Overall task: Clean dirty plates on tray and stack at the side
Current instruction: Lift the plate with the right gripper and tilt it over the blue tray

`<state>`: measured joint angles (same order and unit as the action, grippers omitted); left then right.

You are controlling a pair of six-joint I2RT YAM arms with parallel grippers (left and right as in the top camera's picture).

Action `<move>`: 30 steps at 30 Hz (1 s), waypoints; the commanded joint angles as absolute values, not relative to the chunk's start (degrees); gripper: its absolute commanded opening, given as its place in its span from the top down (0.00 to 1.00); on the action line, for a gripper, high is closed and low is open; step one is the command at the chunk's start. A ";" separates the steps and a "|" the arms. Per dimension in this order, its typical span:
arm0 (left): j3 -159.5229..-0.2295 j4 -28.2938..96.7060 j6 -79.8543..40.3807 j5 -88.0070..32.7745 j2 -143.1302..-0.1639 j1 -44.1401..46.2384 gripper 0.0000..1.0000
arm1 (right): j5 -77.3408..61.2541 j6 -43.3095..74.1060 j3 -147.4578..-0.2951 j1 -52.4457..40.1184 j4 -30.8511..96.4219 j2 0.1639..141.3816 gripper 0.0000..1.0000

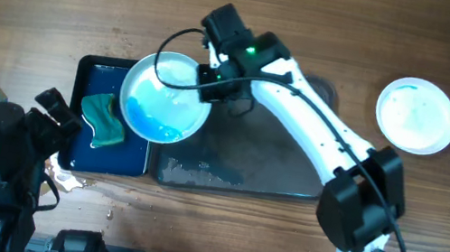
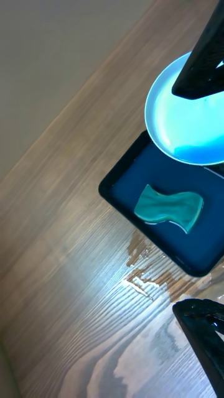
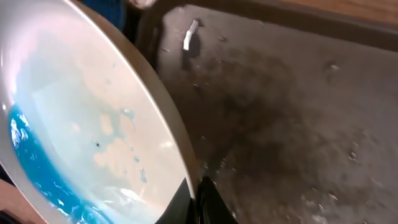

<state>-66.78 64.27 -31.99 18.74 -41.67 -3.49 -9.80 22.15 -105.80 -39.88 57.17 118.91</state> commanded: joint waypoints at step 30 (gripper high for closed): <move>-67.57 64.23 -31.75 21.91 -41.39 -3.38 0.00 | 54.30 -41.85 -110.89 -67.05 15.05 119.81 0.95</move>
